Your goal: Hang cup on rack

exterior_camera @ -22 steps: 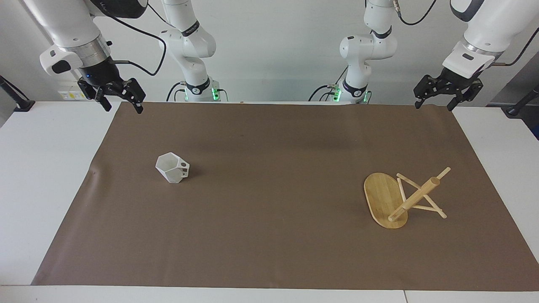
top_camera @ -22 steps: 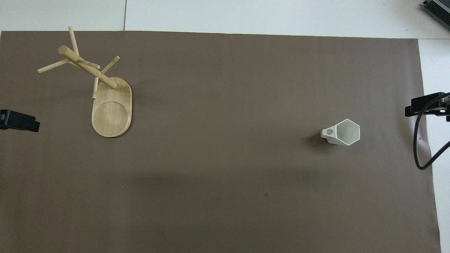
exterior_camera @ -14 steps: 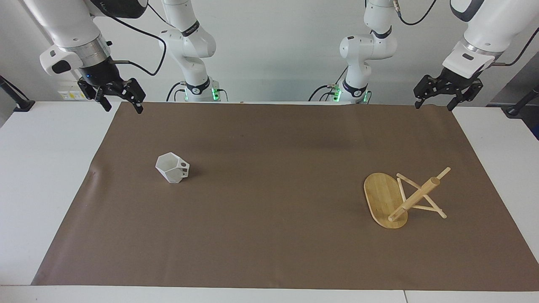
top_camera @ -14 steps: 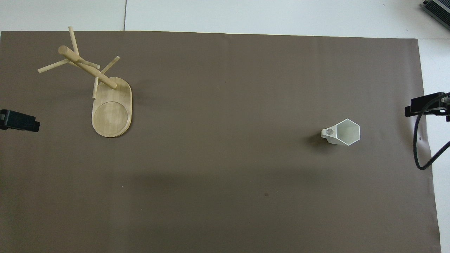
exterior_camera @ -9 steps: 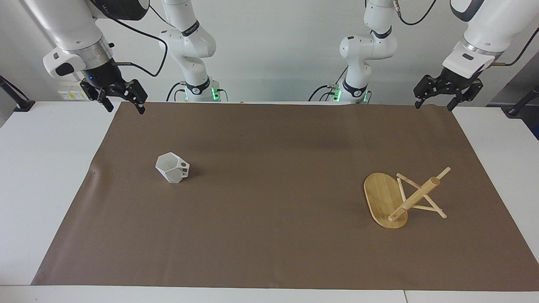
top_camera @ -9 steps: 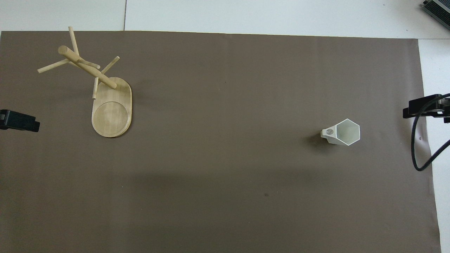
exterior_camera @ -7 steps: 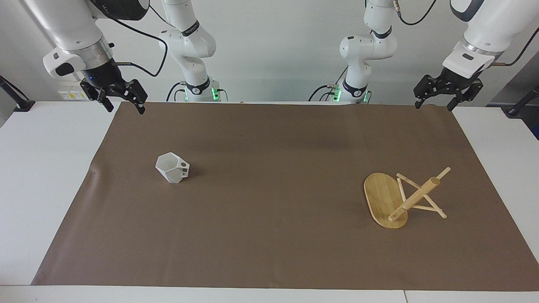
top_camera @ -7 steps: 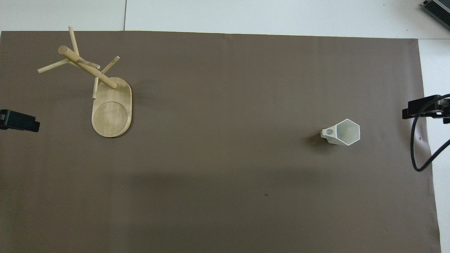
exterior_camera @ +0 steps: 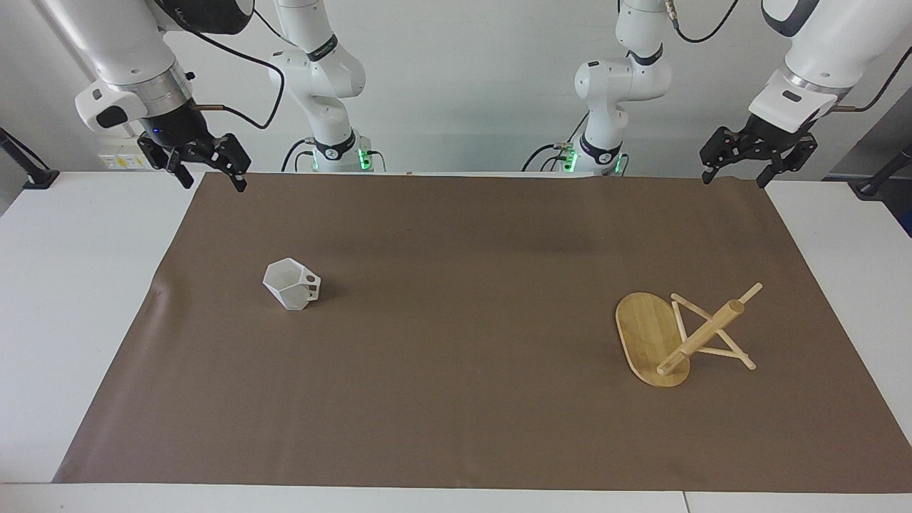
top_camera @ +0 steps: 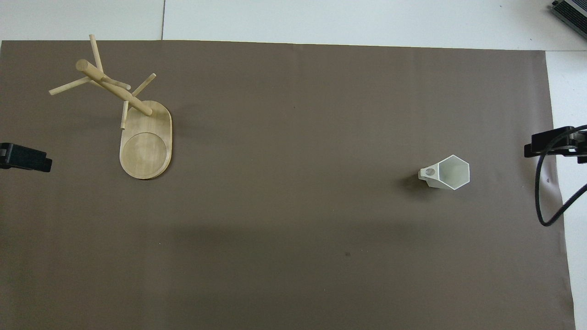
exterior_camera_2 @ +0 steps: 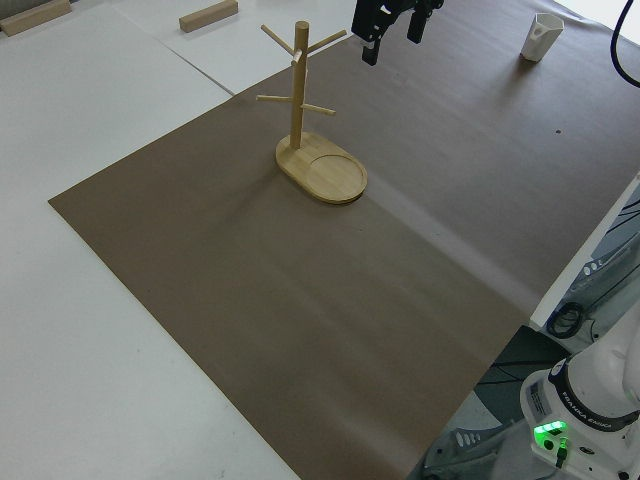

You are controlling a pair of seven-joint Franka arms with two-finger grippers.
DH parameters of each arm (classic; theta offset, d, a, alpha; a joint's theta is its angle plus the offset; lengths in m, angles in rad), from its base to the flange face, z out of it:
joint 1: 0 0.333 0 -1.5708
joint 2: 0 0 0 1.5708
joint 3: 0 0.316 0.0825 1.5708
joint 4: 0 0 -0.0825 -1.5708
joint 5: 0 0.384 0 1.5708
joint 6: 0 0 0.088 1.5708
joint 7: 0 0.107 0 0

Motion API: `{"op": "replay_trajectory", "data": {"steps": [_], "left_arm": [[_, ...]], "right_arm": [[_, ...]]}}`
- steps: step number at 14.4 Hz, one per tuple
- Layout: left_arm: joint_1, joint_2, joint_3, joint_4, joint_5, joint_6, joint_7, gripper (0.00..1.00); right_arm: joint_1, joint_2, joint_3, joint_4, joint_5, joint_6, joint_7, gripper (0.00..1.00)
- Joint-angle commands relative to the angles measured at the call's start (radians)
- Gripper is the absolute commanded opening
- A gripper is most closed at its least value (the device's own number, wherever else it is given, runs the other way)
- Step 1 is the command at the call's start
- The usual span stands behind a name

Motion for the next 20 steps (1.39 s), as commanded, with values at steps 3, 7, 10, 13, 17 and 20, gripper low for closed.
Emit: {"op": "replay_trajectory", "data": {"steps": [3,7,10,13,17,20], "left_arm": [[0.01,-0.03,-0.007,-0.03,0.011,-0.006,0.006,1.0],[0.01,-0.028,-0.007,-0.03,0.011,-0.006,0.006,1.0],[0.01,-0.03,-0.007,-0.03,0.011,-0.006,0.006,1.0],[0.01,-0.03,-0.007,-0.03,0.011,-0.006,0.006,1.0],[0.01,-0.028,-0.007,-0.03,0.011,-0.006,0.006,1.0],[0.01,-0.028,-0.007,-0.03,0.011,-0.006,0.006,1.0]], "right_arm": [[-0.012,-0.027,0.004,-0.035,0.018,0.027,-0.028,1.0],[-0.013,-0.03,-0.001,-0.04,0.02,0.022,-0.026,1.0],[-0.012,-0.083,-0.001,-0.148,0.02,0.049,-0.04,1.0],[-0.012,-0.177,0.001,-0.369,0.02,0.236,-0.045,1.0],[-0.009,-0.172,0.004,-0.437,0.021,0.319,-0.085,1.0],[-0.01,-0.146,0.002,-0.451,0.021,0.369,-0.146,1.0]]}}
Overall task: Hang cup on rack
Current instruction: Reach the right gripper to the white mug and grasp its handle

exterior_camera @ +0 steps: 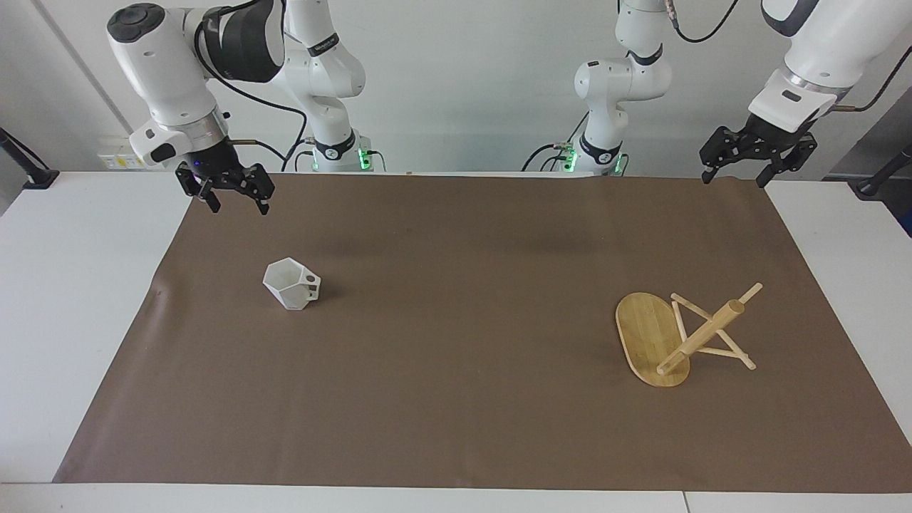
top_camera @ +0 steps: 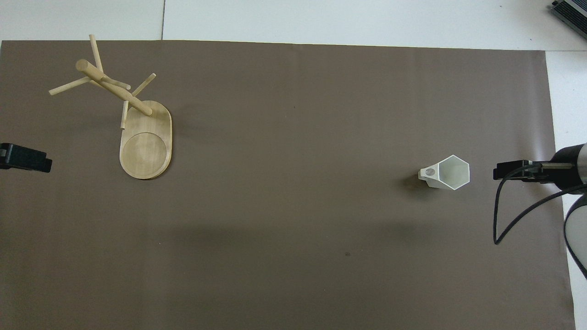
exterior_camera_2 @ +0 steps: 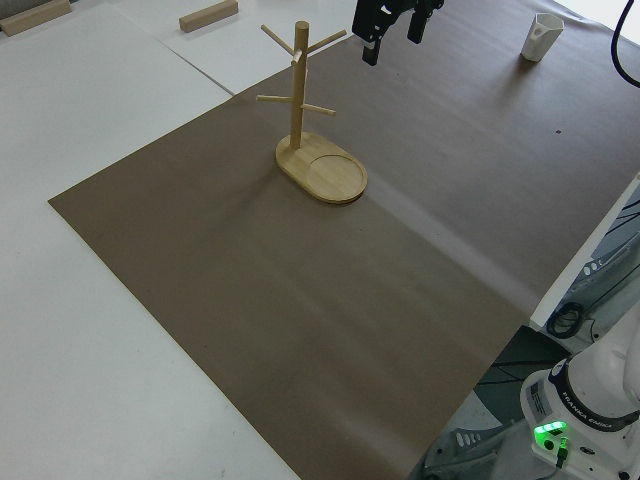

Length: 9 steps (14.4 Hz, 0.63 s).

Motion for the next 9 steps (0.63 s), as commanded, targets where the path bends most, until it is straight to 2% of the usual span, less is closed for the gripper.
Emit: {"op": "replay_trajectory", "data": {"steps": [1,7,9], "left_arm": [[0.01,-0.03,-0.007,-0.03,0.011,-0.006,0.006,1.0],[0.01,-0.03,-0.005,-0.03,0.011,-0.006,0.006,1.0],[0.01,-0.03,-0.005,-0.03,0.011,-0.006,0.006,1.0]], "right_arm": [[-0.011,0.008,0.003,-0.037,0.021,0.064,-0.076,1.0],[-0.015,0.102,-0.004,-0.04,0.023,0.159,-0.077,1.0],[-0.017,0.113,-0.005,-0.076,0.024,0.203,-0.071,1.0]]}}
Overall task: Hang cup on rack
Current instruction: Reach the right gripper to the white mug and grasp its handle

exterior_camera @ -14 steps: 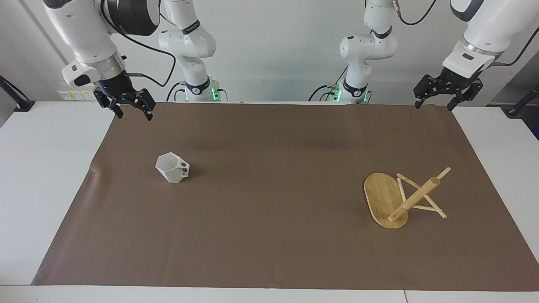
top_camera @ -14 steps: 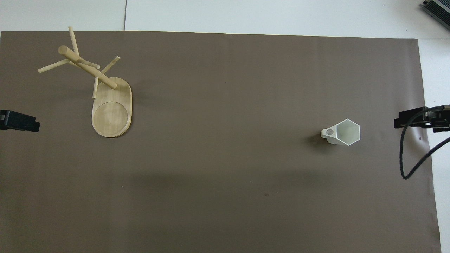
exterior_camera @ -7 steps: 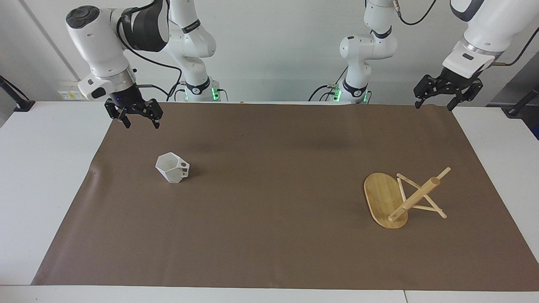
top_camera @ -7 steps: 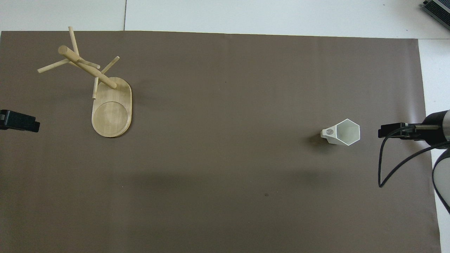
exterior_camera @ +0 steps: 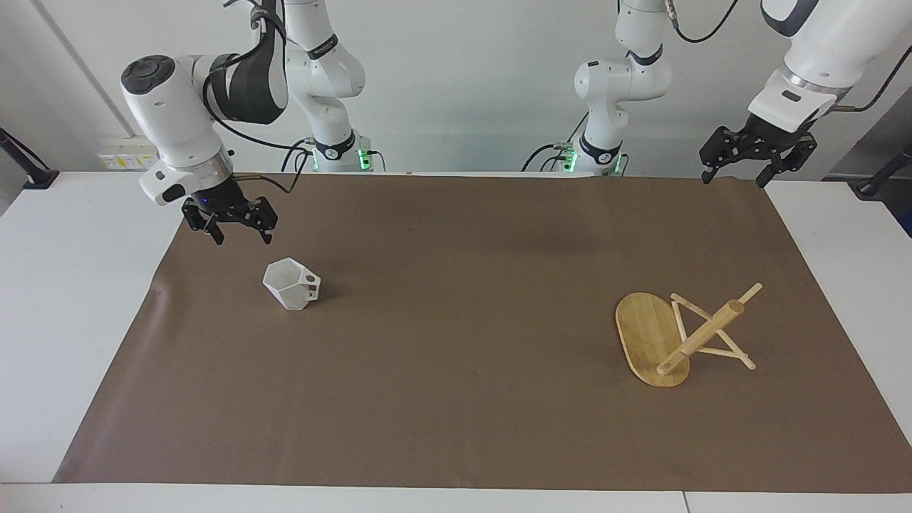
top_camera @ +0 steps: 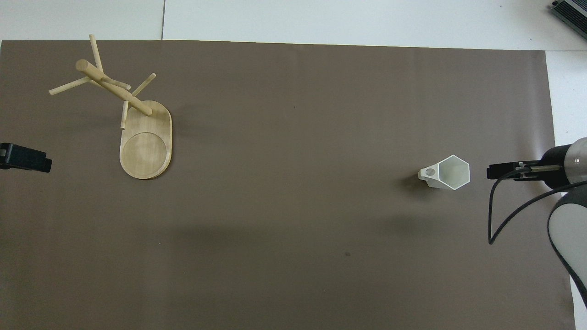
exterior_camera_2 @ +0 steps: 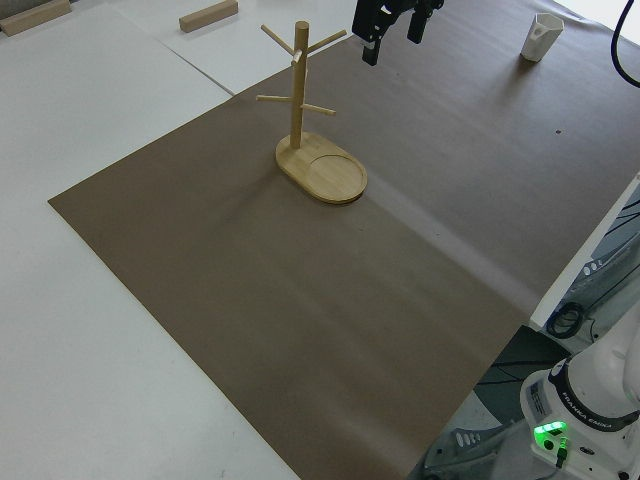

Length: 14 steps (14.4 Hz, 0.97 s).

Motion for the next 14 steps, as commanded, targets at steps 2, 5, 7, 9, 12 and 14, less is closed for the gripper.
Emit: {"op": "replay_trajectory", "data": {"steps": [2,5,7,9,12,14], "left_arm": [[0.01,-0.03,-0.005,-0.03,0.011,-0.006,0.006,1.0],[0.01,-0.03,-0.007,-0.03,0.011,-0.006,0.006,1.0],[0.01,-0.03,-0.007,-0.03,0.011,-0.006,0.006,1.0],[0.01,-0.03,-0.007,-0.03,0.011,-0.006,0.006,1.0],[0.01,-0.03,-0.007,-0.03,0.011,-0.006,0.006,1.0],[0.01,-0.03,-0.007,-0.03,0.011,-0.006,0.006,1.0]], "right_arm": [[-0.015,0.015,-0.001,-0.074,0.026,0.105,-0.015,1.0],[-0.016,0.056,-0.003,-0.08,0.026,0.121,0.019,1.0],[-0.016,0.069,-0.003,-0.089,0.026,0.148,0.021,1.0],[-0.016,0.076,-0.003,-0.124,0.026,0.2,0.021,1.0],[-0.018,0.101,-0.003,-0.135,0.026,0.242,0.036,1.0],[-0.016,0.116,-0.003,-0.135,0.026,0.245,0.039,1.0]]}}
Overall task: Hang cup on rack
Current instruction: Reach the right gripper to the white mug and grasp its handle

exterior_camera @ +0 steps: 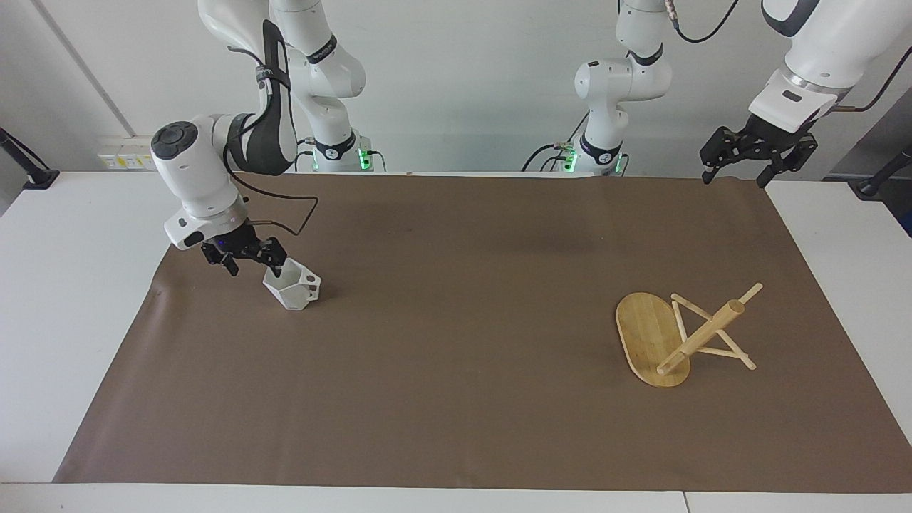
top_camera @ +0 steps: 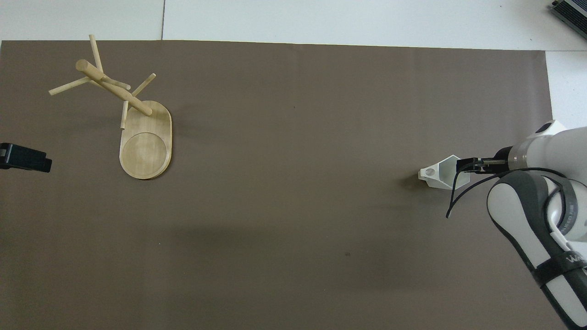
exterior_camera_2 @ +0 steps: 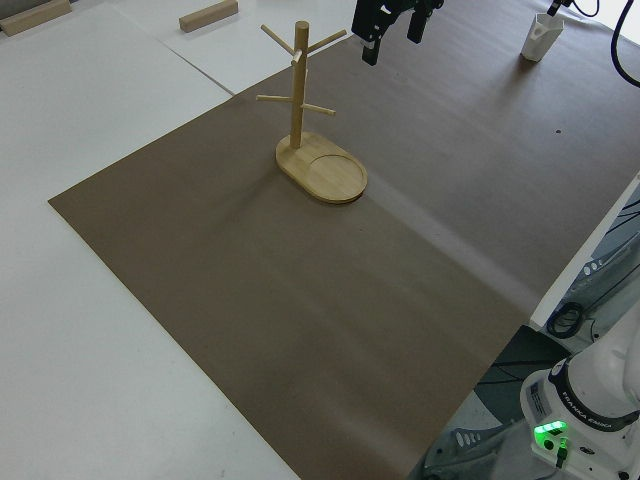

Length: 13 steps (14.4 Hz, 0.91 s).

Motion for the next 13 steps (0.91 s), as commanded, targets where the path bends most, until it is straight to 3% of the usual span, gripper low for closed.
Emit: {"op": "replay_trajectory", "data": {"steps": [1,13], "left_arm": [[0.01,-0.03,-0.007,-0.03,0.011,-0.006,0.006,1.0],[0.012,-0.03,-0.005,-0.03,0.011,-0.008,0.003,1.0]], "right_arm": [[-0.007,0.012,0.001,-0.012,0.021,0.025,0.012,1.0],[-0.006,0.024,0.003,-0.03,0.021,0.06,0.03,1.0]]}}
